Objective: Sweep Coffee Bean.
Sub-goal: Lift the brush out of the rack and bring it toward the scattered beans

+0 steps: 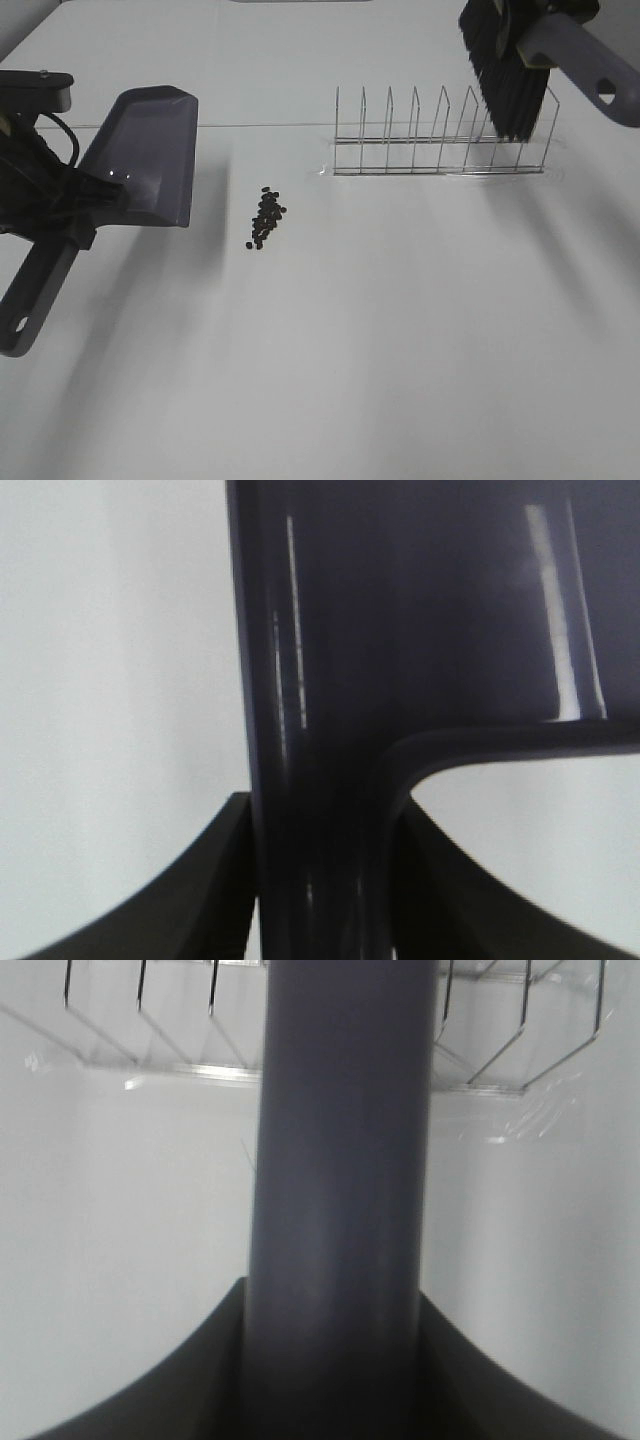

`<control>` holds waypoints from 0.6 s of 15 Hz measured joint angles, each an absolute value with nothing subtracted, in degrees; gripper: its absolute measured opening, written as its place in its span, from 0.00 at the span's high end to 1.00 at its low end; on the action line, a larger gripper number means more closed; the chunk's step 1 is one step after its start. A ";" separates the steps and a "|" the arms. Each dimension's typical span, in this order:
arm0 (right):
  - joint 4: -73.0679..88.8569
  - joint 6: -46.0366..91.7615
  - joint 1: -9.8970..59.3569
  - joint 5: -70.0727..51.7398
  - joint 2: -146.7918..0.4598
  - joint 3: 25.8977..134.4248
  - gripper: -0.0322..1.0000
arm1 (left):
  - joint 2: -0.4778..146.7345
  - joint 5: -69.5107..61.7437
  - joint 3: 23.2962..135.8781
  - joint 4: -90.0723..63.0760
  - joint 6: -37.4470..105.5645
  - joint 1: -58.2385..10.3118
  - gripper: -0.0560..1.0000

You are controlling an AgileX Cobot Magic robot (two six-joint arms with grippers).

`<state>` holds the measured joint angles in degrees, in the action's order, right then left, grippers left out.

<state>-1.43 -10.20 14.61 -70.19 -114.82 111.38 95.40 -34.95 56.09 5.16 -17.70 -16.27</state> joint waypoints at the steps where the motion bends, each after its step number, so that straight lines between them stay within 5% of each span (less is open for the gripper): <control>1: -3.44 -11.17 17.13 -70.19 -114.31 108.17 0.63 | 97.00 -34.89 56.09 5.10 -17.70 -16.27 0.60; 9: -10.71 -15.81 30.54 -68.64 -119.81 100.38 0.63 | 106.05 -32.31 56.09 4.93 -17.70 -16.56 0.60</control>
